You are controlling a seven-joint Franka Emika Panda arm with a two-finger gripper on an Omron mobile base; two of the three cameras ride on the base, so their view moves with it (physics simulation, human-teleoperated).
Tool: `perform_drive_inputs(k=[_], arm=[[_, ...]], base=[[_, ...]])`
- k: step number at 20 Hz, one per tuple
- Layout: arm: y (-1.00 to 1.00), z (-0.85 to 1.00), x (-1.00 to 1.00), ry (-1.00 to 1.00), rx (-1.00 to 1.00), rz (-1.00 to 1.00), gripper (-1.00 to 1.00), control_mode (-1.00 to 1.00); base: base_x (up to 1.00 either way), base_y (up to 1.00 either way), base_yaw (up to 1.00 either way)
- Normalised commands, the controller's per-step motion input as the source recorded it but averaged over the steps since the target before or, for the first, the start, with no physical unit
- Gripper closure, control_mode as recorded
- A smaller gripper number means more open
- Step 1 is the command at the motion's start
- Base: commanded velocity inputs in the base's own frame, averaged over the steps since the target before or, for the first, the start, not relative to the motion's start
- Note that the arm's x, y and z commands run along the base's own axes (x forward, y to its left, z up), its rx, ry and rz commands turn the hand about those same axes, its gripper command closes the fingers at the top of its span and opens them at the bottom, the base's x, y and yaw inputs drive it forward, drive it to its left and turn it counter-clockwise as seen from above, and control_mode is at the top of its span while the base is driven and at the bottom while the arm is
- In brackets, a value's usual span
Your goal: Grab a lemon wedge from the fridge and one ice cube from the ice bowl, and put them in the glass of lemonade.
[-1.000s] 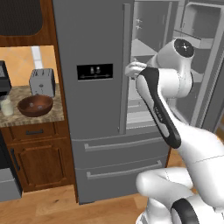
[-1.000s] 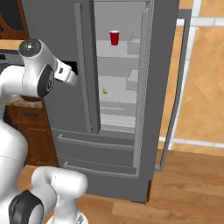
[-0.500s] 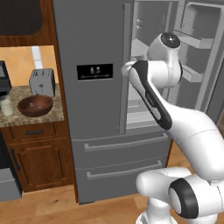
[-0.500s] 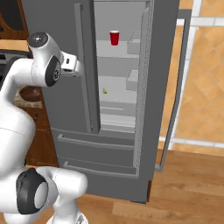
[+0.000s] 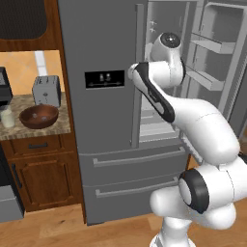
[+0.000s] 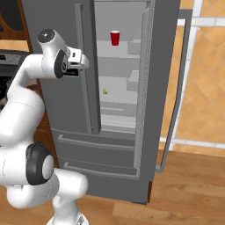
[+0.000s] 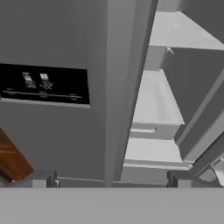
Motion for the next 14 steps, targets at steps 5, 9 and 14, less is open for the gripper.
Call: perform_drive_inputs(k=[5, 9, 14], arm=[[0.0, -0.15, 0.95, 0.0, 0.0, -0.01, -1.0, -1.0], [0.02, -0.11, 0.79, 0.0, 0.0, -0.01, -1.0, -1.0], [0.03, -0.21, 0.58, 0.0, 0.0, 0.0, -1.0, -1.0]], base=[[0.0, 0.0, 0.0], [0.0, 0.0, 0.0], [0.0, 0.0, 0.0]])
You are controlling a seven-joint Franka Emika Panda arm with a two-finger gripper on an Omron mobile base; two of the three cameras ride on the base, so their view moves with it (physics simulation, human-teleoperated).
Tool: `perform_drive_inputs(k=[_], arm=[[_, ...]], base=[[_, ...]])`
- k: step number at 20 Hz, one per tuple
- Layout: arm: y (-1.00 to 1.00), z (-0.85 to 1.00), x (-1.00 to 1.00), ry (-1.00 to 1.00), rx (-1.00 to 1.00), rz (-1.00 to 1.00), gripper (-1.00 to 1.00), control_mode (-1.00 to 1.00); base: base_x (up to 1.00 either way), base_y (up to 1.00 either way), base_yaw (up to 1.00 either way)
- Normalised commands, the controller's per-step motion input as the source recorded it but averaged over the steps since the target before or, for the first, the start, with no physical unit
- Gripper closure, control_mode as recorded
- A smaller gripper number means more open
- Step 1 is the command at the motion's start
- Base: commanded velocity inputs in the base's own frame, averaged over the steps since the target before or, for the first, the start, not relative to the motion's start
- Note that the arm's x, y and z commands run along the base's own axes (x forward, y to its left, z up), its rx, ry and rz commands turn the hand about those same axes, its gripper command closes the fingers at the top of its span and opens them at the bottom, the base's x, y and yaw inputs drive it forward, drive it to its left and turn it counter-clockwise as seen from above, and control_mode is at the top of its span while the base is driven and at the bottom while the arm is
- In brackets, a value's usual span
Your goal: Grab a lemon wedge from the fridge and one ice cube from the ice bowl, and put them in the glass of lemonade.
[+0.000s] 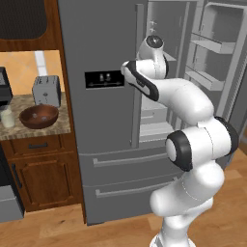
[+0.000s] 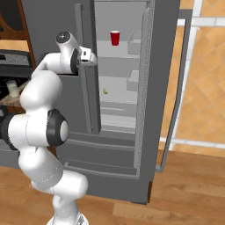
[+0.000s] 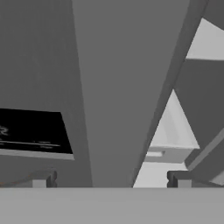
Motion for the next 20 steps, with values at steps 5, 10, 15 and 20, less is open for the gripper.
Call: perform_drive_inputs(k=[5, 10, 15, 20], arm=[[0.01, -0.26, 0.54, 0.0, 0.0, 0.0, -1.0, -1.0], [0.0, -0.07, 0.38, 0.0, 0.0, 0.0, -1.0, -1.0], [0.06, 0.0, 0.12, 0.0, 0.0, 0.0, 1.0, -1.0], [0.25, 0.0, 0.01, 0.0, 0.0, 0.0, 1.0, -1.0]], base=[[0.0, 0.0, 0.0], [0.0, 0.0, 0.0], [0.0, 0.0, 0.0], [0.0, 0.0, 0.0]])
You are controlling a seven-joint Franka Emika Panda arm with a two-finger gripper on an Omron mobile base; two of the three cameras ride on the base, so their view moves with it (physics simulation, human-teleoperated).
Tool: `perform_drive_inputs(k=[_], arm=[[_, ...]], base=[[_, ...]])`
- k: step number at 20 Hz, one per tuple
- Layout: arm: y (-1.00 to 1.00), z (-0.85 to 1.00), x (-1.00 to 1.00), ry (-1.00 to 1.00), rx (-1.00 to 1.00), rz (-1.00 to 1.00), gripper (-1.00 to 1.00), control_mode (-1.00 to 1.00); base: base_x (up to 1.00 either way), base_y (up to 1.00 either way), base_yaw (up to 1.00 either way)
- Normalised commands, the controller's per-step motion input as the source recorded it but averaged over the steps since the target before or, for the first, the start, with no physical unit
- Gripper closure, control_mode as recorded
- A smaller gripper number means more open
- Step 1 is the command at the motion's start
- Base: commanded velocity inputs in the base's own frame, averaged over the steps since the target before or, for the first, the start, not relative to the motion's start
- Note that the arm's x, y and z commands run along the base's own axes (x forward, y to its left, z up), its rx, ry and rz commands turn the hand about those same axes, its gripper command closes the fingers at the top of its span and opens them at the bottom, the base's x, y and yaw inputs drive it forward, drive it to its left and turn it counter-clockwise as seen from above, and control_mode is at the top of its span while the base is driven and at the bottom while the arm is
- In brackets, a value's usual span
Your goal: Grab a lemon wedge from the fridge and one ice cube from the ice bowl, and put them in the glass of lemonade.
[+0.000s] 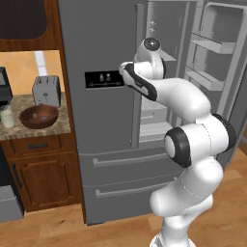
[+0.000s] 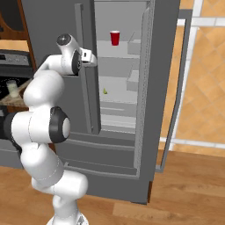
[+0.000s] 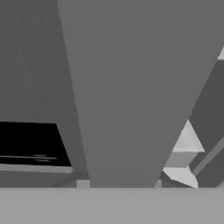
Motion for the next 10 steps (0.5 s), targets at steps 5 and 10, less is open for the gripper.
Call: perform_drive_inputs(k=[5, 10], arm=[[0.63, 0.14, -0.28, -0.05, 0.0, 0.0, 1.0, -1.0], [0.65, 0.53, -0.86, -0.09, 0.0, 0.04, 1.0, -1.0]], base=[[0.0, 0.0, 0.0], [0.0, 0.0, 0.0]])
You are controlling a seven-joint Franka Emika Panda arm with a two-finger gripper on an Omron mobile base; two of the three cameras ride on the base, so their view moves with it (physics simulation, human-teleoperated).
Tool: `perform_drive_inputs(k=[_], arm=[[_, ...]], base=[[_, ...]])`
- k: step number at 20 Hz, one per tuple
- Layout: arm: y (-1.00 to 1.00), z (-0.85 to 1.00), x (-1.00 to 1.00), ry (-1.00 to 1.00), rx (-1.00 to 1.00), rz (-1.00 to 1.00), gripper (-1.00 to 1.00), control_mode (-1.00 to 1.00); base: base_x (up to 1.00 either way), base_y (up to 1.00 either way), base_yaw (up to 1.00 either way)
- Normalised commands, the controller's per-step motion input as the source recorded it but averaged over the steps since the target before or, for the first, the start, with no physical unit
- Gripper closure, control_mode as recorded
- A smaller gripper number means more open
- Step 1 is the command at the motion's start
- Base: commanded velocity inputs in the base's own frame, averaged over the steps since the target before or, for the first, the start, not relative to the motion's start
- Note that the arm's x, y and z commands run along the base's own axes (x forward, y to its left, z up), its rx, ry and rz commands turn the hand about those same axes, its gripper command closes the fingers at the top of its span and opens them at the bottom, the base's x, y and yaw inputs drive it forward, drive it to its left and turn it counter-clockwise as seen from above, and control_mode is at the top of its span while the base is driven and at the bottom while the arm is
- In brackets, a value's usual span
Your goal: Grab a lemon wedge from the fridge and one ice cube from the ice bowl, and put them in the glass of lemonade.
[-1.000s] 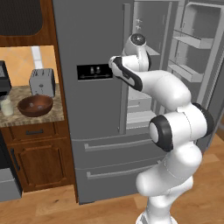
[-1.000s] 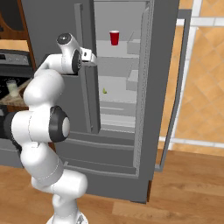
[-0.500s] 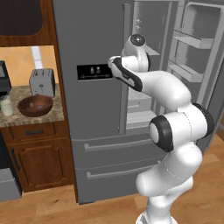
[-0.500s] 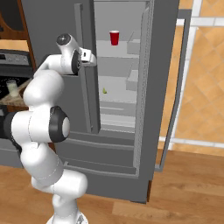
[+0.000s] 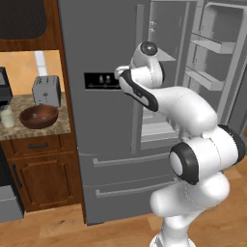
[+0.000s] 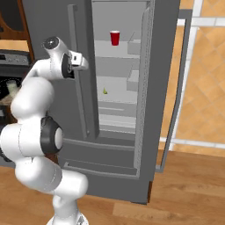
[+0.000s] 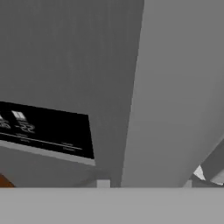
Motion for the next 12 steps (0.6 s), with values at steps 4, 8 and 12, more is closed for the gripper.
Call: perform_drive_inputs(k=[4, 8, 12], arm=[[0.53, 0.55, -1.0, -0.05, 0.0, 0.09, 1.0, -1.0], [0.52, 0.5, -1.0, -0.03, -0.02, 0.13, 1.0, -1.0], [0.54, 0.39, -1.0, -0.03, -0.05, 0.13, 1.0, -1.0]], base=[[0.0, 0.0, 0.0], [0.0, 0.0, 0.0], [0.0, 0.0, 0.0]])
